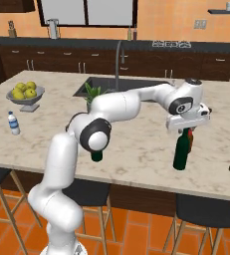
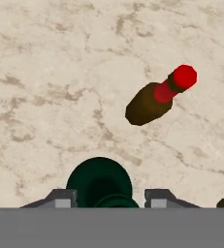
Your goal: Move the plastic bottles in the middle to the plastics group, and the glass bottles in the middle to the glass group.
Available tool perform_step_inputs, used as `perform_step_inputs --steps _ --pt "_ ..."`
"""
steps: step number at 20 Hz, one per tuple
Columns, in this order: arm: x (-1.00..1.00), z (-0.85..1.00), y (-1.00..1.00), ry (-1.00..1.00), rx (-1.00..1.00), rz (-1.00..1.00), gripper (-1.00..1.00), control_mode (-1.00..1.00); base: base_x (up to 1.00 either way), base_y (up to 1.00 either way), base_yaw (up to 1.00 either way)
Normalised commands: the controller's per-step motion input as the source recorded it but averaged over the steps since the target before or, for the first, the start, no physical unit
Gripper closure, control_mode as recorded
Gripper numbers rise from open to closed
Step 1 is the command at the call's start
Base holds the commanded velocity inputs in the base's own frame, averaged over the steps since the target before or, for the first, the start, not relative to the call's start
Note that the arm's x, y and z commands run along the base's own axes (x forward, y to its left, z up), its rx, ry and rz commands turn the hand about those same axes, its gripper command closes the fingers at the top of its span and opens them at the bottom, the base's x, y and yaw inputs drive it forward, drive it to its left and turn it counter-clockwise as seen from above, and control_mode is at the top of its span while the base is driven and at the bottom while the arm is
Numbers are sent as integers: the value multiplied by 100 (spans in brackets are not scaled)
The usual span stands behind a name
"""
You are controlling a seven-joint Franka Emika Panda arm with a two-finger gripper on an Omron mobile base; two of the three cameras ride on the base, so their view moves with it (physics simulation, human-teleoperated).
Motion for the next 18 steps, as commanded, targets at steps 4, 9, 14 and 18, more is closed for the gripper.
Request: perform_step_inputs --steps 4,9,14,18 --pt "-8 -17 -5 0 0 0 -100 -100 0 0 0" --pt "-1 -4 3 0 0 0 -100 -100 0 0 0" --pt "-1 1 14 0 0 0 -100 -100 0 0 0" --pt "-21 7 11 0 0 0 -100 -100 0 0 0"
